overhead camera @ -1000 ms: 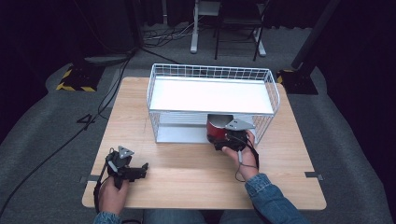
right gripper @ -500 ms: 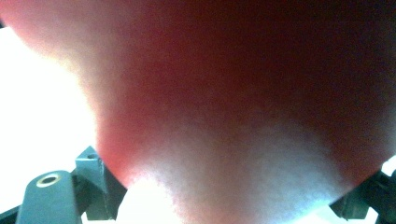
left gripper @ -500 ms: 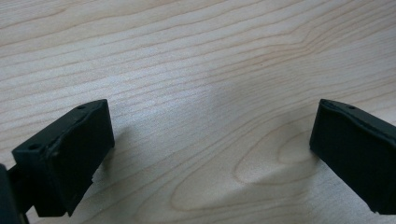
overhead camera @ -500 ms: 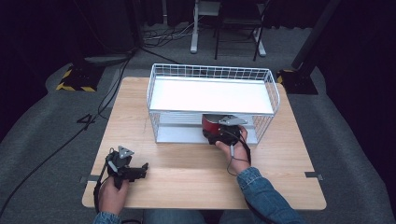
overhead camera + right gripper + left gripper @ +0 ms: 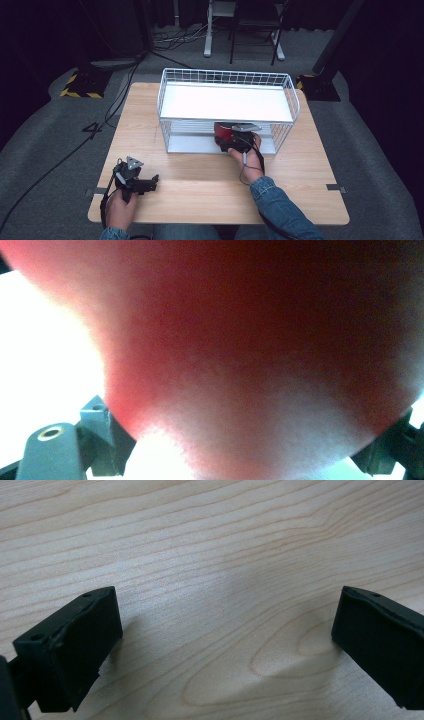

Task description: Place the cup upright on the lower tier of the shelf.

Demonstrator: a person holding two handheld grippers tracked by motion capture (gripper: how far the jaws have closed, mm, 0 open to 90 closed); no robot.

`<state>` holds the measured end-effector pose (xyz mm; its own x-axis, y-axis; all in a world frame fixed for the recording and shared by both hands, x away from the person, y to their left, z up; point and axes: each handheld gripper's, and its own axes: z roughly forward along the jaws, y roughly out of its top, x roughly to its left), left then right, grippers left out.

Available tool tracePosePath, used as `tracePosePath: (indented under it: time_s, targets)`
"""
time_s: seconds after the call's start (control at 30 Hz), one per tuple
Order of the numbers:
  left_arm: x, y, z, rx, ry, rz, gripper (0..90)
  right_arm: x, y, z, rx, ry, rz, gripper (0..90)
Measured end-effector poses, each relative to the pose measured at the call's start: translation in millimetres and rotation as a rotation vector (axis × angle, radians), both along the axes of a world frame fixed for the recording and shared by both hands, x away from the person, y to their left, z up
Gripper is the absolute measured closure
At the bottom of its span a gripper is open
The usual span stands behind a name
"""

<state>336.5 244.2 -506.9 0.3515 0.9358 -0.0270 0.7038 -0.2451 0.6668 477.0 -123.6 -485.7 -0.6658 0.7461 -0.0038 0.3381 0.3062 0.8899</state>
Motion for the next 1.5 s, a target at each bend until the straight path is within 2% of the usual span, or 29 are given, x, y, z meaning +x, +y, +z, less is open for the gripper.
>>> tracePosePath:
  time_s: [0.23, 0.33, 0.57, 0.8, 1.13, 1.3, 1.5]
  targets:
    - [0.0, 0.0, 0.0, 0.000, 0.000, 0.000, 0.0, 3.7, -3.7, -1.9, 0.037, 0.008, 0.025, 15.1]
    - [0.0, 0.0, 0.0, 0.000, 0.000, 0.000, 0.0, 4.3, -3.1, -1.3, 0.022, -0.010, 0.031, 15.3]
    - [0.0, 0.0, 0.0, 0.001, 0.000, 0.000, 0.0, 3.1, -2.0, -1.0, 0.006, -0.010, 0.024, 15.8]
    - [0.0, 0.0, 0.0, 0.000, 0.000, 0.000, 0.0, -5.7, -5.9, -0.4, -0.011, 0.003, 0.012, 15.9]
    - [-0.2, 0.0, -0.1, -0.001, -0.001, 0.001, 0.0, -22.6, -22.2, 3.2, -0.028, 0.047, 0.038, 15.9]
    - [-3.2, 2.0, -0.2, -0.001, -0.002, 0.013, 0.1, -31.7, -32.7, 6.0, -0.030, 0.047, 0.053, 15.9]
    - [-4.4, 2.2, -0.2, -0.004, 0.002, 0.021, 0.1, -43.4, -45.4, 18.9, -0.009, 0.030, 0.071, 15.9]
